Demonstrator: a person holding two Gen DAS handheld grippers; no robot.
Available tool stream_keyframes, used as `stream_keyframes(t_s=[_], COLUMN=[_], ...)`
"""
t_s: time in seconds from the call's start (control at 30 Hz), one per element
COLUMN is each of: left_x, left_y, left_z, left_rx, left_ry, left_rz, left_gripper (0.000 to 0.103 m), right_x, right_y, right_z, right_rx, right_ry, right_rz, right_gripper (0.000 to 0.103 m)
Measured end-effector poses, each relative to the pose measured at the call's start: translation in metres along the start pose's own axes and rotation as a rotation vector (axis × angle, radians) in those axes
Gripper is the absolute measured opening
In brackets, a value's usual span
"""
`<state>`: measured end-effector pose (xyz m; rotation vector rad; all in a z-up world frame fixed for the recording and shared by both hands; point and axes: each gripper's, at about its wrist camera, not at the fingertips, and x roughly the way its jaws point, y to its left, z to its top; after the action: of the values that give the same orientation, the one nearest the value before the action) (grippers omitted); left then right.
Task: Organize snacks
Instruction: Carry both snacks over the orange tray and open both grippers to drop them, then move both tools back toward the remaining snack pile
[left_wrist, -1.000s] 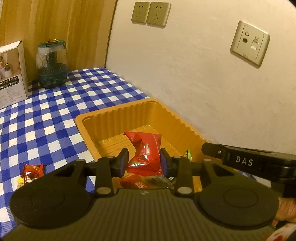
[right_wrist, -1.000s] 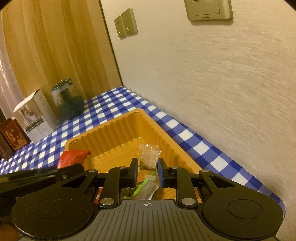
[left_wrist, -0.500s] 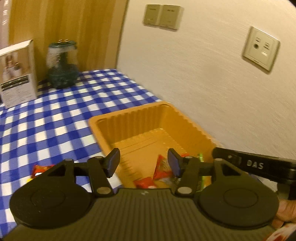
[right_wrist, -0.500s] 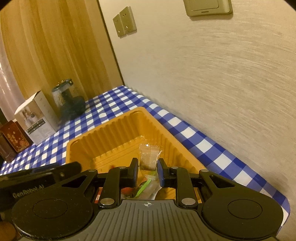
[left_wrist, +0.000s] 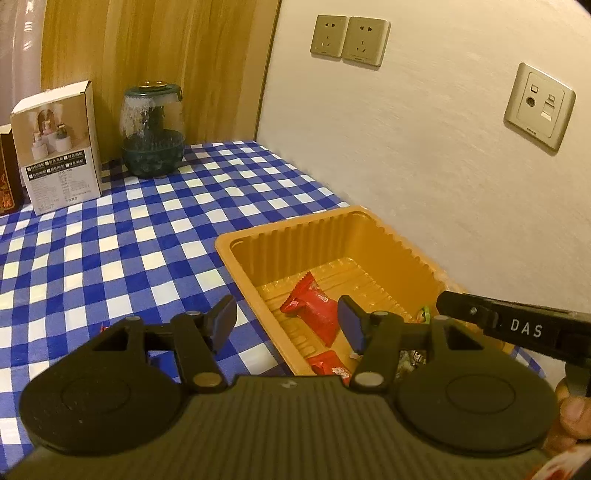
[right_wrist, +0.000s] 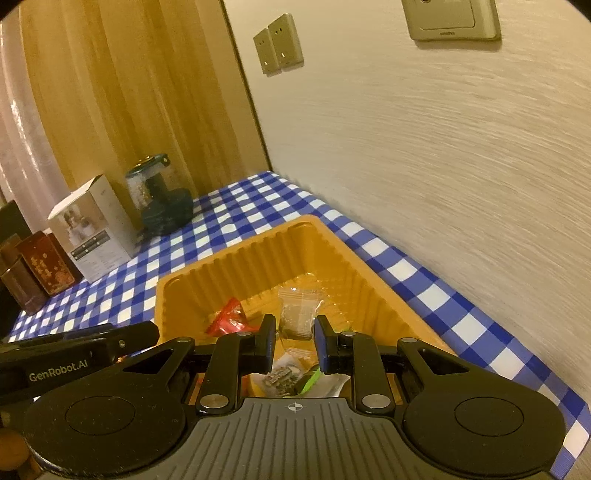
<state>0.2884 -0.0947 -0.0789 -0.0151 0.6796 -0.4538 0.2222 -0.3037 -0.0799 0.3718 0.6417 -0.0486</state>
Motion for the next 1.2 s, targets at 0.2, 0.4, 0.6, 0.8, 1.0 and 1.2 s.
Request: stream_keyframes(t_s=[0.2,0.4,0.6,0.8,1.0,1.2], left_x=[-0.002,-0.004,-0.006,-0.007,-0.01,-0.014], left_y=[0.005,0.01,0.014,0.021,0.027,0.042], left_z=[-0.001,-0.001,-0.002,-0.003,-0.004,-0.003], left_rx=[-0.009,-0.012,-0.011,-0.018,-0.024,-0.034], left_ry=[-0.001,-0.002,-0.004,-0.001,-0.005,-0.014], left_rz=[0.011,0.02,0.029,0.042,0.052,0.082], left_gripper=[0.058,0.06,0.061,0.061,0.061,0.065], right_x=[0.005,0.001,0.002,0.001,0.002,0.004], right_y=[0.002,0.002,0.001,0.002,0.004,0.005], right_z=[-0.001,0.001,0.002,0.002,0.001,0.001], right_rx=[0.001,0.02,0.028,0.033,0.029,0.02], right_ry=[0.019,-0.011,-0.014,-0.021,-0.016,-0.01], right_rz=[0.023,0.014,-0.005,-0.015,-0.019,-0.023], right_gripper=[0.023,0.074,0.074,0.074,0.074,0.074])
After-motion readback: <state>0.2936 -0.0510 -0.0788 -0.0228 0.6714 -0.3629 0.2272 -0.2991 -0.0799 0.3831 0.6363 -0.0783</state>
